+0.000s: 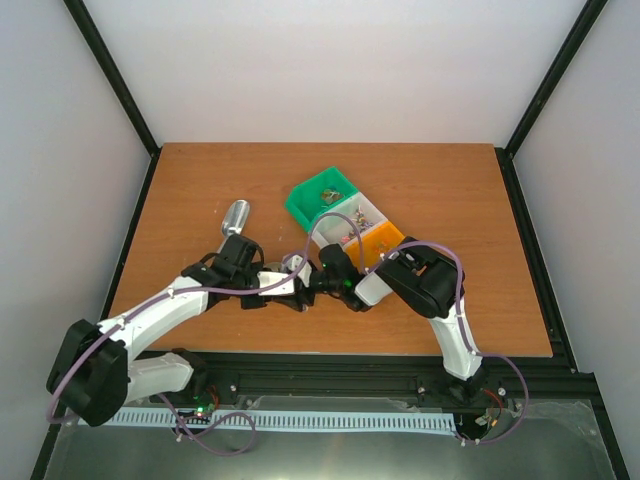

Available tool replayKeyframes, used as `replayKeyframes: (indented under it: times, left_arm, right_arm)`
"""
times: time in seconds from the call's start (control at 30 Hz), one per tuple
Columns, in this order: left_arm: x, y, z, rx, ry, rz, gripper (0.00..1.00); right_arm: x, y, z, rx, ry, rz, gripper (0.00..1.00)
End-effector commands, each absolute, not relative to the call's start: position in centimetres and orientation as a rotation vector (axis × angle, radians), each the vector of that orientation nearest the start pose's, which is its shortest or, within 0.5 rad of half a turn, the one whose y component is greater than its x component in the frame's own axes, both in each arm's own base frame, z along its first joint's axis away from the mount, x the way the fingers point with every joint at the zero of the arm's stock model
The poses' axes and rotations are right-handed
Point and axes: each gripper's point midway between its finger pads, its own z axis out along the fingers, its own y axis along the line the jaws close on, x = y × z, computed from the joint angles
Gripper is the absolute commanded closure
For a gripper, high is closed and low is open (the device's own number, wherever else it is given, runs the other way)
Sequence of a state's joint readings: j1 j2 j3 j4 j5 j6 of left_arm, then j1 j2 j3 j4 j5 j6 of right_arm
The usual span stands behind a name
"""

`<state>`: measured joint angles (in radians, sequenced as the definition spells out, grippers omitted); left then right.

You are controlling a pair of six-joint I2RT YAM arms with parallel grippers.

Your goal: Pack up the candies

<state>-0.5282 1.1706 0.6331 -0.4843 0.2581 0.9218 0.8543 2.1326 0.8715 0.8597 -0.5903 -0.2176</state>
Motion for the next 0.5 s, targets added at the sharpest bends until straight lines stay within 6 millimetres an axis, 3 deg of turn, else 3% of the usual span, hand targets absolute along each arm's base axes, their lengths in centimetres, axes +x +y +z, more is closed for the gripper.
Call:
replayKeyframes:
  times: [0.0, 0.47]
  left_arm:
    - [22.7, -17.4, 7.3, 1.786, 1.825, -0.097, 0.71]
    - [23.0, -14.7, 6.1, 1.755, 1.881, 0.010, 0.79]
  right_arm:
    - [24.1, 43.1, 3.2, -1.393, 1.477, 0.980, 0.11]
    - [22.9, 41.7, 2.6, -1.414, 1.499, 0.973, 0.19]
